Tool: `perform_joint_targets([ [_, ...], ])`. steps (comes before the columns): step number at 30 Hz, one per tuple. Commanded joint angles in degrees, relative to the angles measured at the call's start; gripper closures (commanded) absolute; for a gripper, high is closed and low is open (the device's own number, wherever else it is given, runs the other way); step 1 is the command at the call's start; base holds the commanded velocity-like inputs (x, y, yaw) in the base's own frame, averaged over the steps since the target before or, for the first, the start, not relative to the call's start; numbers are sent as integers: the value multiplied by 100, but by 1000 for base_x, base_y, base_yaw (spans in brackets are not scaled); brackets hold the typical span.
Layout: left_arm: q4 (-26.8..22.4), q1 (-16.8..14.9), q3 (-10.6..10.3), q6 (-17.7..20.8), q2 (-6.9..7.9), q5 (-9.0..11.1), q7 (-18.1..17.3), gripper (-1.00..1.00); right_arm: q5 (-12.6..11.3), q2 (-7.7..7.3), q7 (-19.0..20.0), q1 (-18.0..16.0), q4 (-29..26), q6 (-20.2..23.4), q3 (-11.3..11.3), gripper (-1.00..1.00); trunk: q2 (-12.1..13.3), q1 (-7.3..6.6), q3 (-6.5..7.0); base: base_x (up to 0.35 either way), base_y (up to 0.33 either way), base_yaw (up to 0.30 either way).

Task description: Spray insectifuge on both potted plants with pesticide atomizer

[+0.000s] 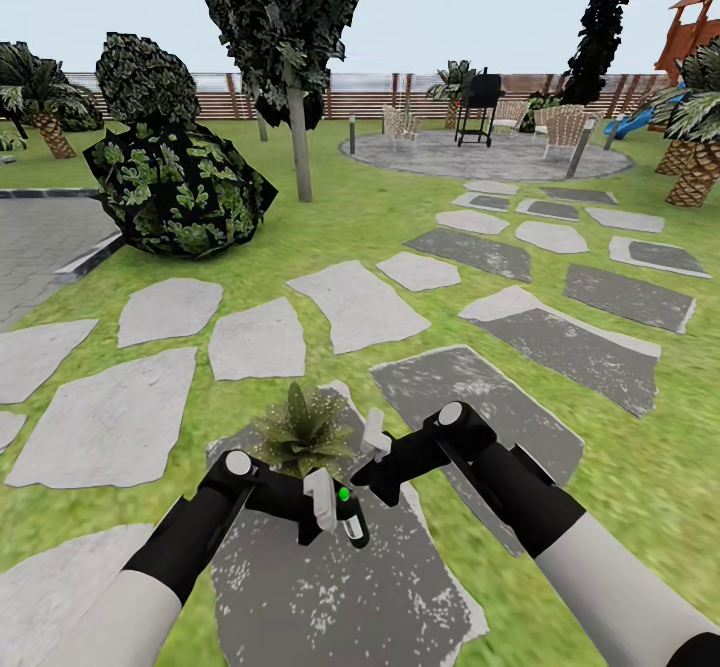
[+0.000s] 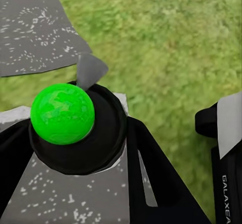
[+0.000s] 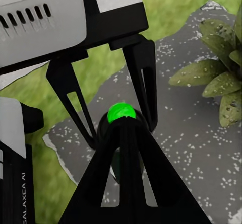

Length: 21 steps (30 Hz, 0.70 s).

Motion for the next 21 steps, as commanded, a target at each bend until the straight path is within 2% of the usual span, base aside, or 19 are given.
perform_joint_targets([
  [1,-9,-4,-11,59,0,-8,-18,100,28,-3,25,-5,-10,39,5,100,-2,-1,-5,0,0,0],
  [13,-9,-13,-23,59,-17,-8,-18,100,28,0,16,-5,11,39,5,100,-2,-1,-5,0,0,0],
  [21,-83,-32,-27,59,-137,-8,-21,100,28,-1,8,-6,34,39,5,100,-2,-1,-5,0,0,0],
])
